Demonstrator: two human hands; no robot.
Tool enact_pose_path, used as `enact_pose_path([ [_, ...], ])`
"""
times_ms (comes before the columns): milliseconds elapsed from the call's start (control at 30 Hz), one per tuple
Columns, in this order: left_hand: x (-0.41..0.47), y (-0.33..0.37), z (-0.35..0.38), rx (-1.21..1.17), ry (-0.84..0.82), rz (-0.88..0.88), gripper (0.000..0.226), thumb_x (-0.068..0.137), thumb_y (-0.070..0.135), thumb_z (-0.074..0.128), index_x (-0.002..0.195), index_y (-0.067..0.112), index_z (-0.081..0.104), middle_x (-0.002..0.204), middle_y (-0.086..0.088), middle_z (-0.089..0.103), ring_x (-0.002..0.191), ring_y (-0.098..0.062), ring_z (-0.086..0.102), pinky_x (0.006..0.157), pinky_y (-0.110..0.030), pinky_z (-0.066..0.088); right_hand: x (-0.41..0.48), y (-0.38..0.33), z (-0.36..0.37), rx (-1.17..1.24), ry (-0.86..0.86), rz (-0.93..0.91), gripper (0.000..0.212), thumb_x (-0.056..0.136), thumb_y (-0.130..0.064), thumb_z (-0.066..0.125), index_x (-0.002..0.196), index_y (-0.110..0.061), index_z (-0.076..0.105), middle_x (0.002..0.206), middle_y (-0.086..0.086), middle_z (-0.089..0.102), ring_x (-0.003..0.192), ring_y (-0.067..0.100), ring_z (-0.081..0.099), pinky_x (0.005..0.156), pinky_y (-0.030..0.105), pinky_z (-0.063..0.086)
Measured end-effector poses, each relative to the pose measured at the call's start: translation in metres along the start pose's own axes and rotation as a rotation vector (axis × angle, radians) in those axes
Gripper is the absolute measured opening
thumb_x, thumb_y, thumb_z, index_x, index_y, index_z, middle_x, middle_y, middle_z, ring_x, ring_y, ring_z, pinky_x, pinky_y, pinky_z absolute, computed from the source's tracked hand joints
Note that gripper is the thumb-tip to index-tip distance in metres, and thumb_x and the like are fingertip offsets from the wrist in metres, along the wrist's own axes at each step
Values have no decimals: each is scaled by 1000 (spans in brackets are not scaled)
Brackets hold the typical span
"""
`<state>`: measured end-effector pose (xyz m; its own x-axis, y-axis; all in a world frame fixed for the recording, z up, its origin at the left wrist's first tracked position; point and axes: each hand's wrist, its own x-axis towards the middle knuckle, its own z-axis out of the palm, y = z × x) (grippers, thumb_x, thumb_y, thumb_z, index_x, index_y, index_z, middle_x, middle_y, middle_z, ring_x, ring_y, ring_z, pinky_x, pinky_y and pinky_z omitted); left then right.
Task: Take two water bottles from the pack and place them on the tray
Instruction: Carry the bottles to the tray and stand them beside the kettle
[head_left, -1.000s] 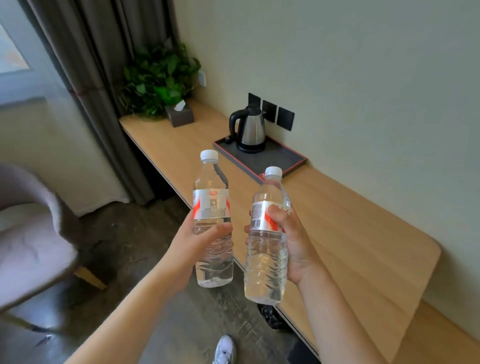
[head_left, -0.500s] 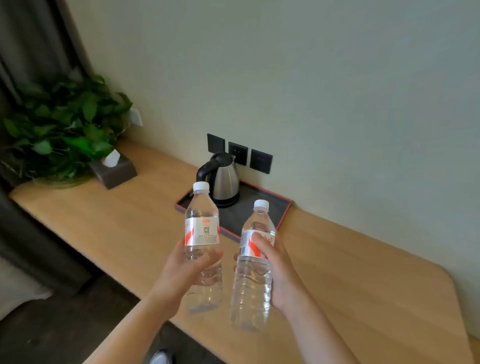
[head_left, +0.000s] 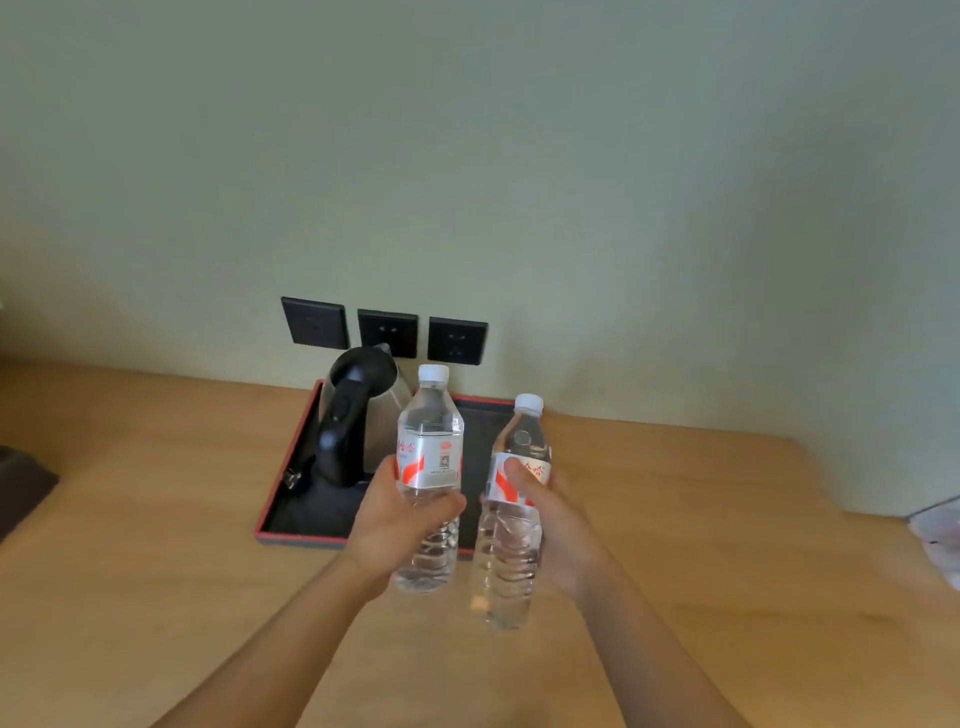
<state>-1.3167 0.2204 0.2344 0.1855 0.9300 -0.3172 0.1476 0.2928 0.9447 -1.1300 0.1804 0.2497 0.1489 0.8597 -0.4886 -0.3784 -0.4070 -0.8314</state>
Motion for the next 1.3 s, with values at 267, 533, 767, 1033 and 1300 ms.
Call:
enact_pose_path([
  [267, 98, -6, 39, 113, -92, 204, 55, 70, 15, 86, 117, 25, 60, 107, -2, 75, 100, -14, 73, 87, -34, 60, 98, -35, -25, -162, 25, -255, 53, 75, -21, 81, 121, -23, 54, 100, -3, 77, 92, 16, 75, 69, 28, 60],
  [533, 158, -8, 76, 132, 231, 191, 72, 69, 10, 87, 119, 34, 41, 99, 15, 64, 87, 1, 63, 63, -9, 46, 156, -59, -45, -405, -61, -394, 63, 81, -5, 79, 127, -23, 39, 118, 3, 64, 102, 11, 68, 84, 29, 58],
  [767, 183, -6, 87, 133, 493, 170, 65, 71, 7, 85, 112, 30, 40, 90, 12, 58, 80, -13, 59, 61, -12, 40, 185, -72, -48, -525, -123, -486, 55, 80, -2, 76, 111, -36, 46, 97, -28, 68, 95, -4, 67, 80, 19, 52],
  [1033, 181, -2, 85, 134, 425, 153, 70, 71, 16, 89, 119, 23, 40, 109, 3, 57, 101, -20, 61, 82, -31, 47, 181, -76, -41, -695, -155, -550, 62, 79, -8, 77, 109, -49, 42, 104, -38, 61, 100, -10, 61, 78, 5, 47],
  [1300, 158, 68, 32, 437, 132, 485, 82, 79, 18, 84, 146, 23, 38, 138, 11, 50, 125, -6, 49, 102, -20, 40, 153, -111, -11, -724, 110, -628, 52, 81, -35, 76, 127, -28, 54, 122, -6, 57, 113, 12, 54, 95, 29, 43],
])
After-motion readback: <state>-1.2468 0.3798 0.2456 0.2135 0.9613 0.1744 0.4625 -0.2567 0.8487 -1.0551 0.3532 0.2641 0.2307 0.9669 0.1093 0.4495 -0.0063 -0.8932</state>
